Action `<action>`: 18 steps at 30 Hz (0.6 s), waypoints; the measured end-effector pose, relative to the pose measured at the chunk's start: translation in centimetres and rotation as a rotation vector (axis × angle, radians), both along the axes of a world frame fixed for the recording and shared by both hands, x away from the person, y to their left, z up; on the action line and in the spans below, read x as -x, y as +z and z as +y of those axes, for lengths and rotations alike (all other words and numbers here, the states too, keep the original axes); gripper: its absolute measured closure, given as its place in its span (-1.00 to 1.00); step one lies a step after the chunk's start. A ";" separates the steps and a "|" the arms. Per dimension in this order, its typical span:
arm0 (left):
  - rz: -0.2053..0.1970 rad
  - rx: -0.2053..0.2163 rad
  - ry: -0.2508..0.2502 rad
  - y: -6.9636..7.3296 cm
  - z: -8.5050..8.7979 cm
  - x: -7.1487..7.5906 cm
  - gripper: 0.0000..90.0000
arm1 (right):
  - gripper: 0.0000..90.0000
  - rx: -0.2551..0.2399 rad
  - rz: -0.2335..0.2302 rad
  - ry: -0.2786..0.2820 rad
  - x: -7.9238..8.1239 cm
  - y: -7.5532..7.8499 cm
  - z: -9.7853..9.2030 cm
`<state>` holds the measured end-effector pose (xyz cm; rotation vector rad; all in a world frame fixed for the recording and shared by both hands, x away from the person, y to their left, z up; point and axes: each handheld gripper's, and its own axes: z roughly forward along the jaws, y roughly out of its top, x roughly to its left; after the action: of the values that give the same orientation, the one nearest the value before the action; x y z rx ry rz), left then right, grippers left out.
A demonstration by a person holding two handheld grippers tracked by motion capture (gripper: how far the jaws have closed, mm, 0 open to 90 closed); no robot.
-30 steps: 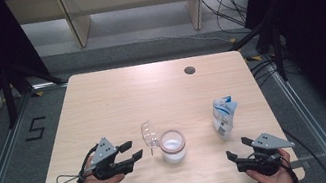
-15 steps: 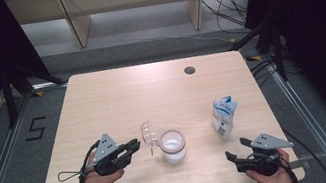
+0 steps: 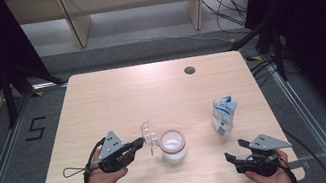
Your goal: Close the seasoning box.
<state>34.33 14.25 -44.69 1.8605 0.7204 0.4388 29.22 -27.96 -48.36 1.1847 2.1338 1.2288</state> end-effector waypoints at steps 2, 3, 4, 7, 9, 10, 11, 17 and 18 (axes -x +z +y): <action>0.000 0.009 -0.001 0.0 -0.2 0.0 0.96 | -0.33 0.003 0.002 -0.002 0.0 0.0 0.0; 0.003 0.012 -0.001 0.1 -0.2 0.0 0.95 | -0.33 0.002 -0.001 0.000 0.0 0.0 0.0; 0.003 0.012 -0.001 0.1 -0.2 0.0 0.95 | -0.33 0.002 -0.001 0.000 0.0 0.0 0.0; -0.001 0.013 -0.009 0.1 -0.5 -0.1 0.95 | -0.33 -0.002 0.012 -0.004 0.1 0.0 0.1; -0.002 0.010 -0.008 0.2 -0.6 0.0 0.95 | -0.33 -0.003 0.011 -0.008 0.1 0.0 0.0; -0.003 0.012 -0.011 0.3 -0.7 0.0 0.95 | -0.33 -0.003 0.009 -0.007 0.1 0.0 0.0; -0.003 0.011 -0.011 0.3 -0.7 0.0 0.95 | -0.33 -0.003 0.007 -0.007 0.1 0.0 0.0; -0.006 0.007 -0.015 0.4 -1.0 -0.1 0.95 | -0.33 0.001 0.014 -0.007 0.1 0.0 0.0; -0.005 0.008 -0.017 0.4 -1.0 -0.1 0.95 | -0.33 0.000 0.011 -0.007 0.1 0.0 0.0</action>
<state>34.44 13.23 -44.29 1.8563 0.7012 0.4295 29.12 -27.94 -48.34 1.2002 2.1354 1.2220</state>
